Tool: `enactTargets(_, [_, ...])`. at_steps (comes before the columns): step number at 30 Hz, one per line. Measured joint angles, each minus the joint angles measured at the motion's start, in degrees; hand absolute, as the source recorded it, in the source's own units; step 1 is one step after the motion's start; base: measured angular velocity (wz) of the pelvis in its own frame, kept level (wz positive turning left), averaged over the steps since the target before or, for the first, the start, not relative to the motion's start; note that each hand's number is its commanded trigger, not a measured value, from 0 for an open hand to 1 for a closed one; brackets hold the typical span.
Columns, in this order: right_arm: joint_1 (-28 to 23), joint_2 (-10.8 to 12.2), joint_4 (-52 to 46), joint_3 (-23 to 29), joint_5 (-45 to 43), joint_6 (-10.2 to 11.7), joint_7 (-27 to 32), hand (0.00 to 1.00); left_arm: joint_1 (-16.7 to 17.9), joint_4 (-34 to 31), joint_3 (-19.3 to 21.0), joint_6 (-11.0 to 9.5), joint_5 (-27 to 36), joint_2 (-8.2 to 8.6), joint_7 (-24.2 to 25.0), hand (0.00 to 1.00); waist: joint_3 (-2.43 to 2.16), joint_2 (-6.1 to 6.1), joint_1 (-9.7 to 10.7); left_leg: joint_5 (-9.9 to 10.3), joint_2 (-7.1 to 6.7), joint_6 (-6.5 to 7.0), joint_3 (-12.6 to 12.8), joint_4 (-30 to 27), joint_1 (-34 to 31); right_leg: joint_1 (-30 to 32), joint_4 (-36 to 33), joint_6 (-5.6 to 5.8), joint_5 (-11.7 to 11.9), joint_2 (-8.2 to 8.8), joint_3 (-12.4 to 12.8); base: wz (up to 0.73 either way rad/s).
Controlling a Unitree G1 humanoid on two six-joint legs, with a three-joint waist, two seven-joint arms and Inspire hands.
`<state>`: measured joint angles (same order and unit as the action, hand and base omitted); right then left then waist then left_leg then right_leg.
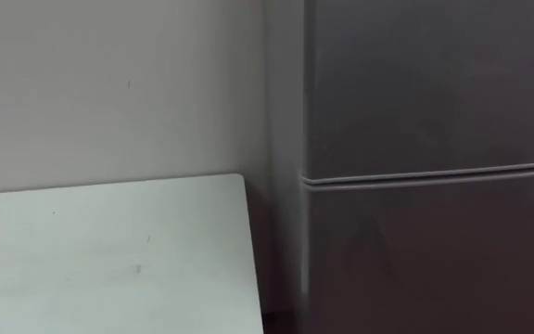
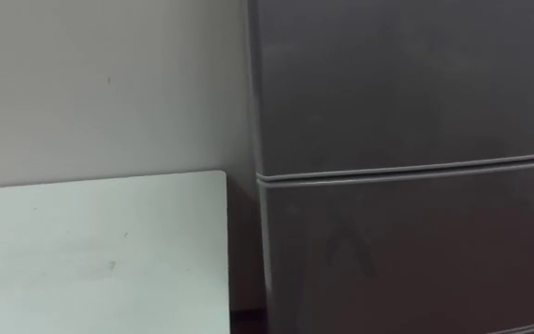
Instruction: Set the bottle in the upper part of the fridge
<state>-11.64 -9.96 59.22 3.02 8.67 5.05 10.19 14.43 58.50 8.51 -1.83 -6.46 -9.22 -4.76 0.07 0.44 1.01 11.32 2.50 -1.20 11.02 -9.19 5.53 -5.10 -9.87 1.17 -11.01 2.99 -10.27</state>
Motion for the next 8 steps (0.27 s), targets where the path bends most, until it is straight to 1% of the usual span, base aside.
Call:
enactTargets(4, [1.10,0.99,1.34,-2.02,0.04,-0.14,-3.25,0.00,-0.73,0.05,-1.19,-0.49,0.14,0.30,-0.02,0.00,0.02,-0.17,-0.09,0.00,-0.03,0.00,-0.10,0.01,-0.01,0.00,0.03,0.03,-0.03,0.03,-0.19,0.01])
enactTargets(5, [1.64,1.25,2.17,-2.42,-0.01,-0.14,-4.33,0.00,-0.80,0.06,-1.50,-0.74,0.15,0.44,-0.01,0.00,-0.12,-0.45,-0.11,0.00,-0.07,0.00,-0.12,0.00,0.03,0.00,0.07,0.02,-0.02,0.05,-0.25,0.00])
enactTargets(8, [2.01,1.41,3.54,-3.58,-0.01,-0.25,-6.94,0.00,-1.03,0.15,-1.57,-1.06,0.37,0.94,0.04,0.00,-0.13,-0.53,-0.34,0.00,-0.12,0.01,-0.11,-0.02,0.07,-0.04,-0.01,0.03,0.00,0.08,-0.35,0.00])
